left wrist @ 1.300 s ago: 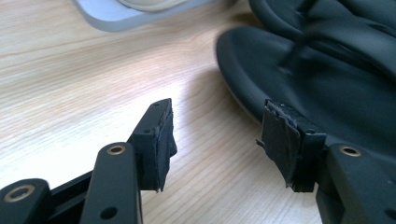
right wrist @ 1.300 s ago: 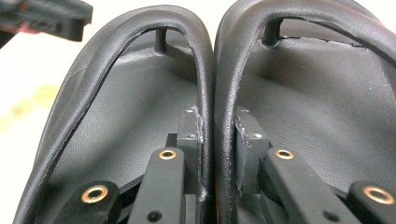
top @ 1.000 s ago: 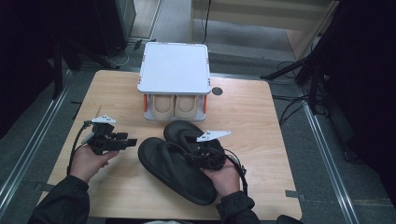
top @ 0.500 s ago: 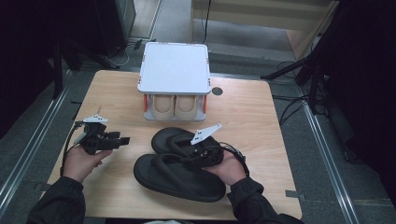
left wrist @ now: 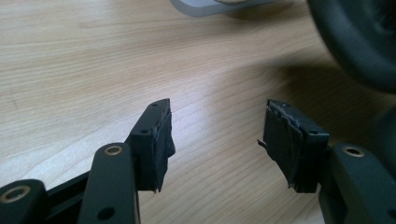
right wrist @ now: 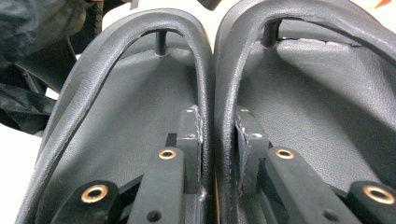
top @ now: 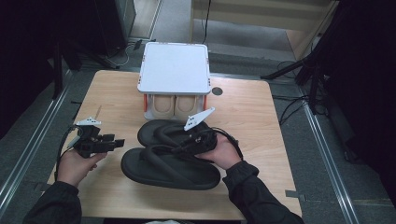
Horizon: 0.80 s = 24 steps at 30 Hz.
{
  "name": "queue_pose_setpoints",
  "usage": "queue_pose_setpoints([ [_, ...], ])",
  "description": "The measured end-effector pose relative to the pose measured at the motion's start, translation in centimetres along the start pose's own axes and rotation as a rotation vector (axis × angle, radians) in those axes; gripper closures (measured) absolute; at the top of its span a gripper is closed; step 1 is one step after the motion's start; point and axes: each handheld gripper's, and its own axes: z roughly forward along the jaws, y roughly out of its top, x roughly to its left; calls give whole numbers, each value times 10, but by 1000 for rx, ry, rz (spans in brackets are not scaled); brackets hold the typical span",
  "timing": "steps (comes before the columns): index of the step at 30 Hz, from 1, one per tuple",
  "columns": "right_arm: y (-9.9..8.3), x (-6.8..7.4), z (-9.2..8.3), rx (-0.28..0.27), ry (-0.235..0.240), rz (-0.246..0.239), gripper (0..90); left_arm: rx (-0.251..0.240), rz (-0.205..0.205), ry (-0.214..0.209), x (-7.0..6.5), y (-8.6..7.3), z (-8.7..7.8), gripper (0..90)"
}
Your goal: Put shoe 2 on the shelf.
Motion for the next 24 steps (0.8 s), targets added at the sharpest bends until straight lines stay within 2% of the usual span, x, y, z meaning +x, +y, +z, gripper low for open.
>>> queue_pose_setpoints([
  [8, 25, 2, -10, -2, 10, -31, 761, 2, -13, 8, 1, -7, -6, 428],
  [13, 41, -1, -20, -18, 19, -27, 761, -4, -26, 17, 2, -12, -9, 428],
  [18, 59, -2, -32, -33, -7, -21, 760, -8, -37, 25, 4, -15, -11, 427],
  [24, 85, -6, -51, -77, -57, 5, 761, -10, -51, 26, 5, -17, -12, 428],
])
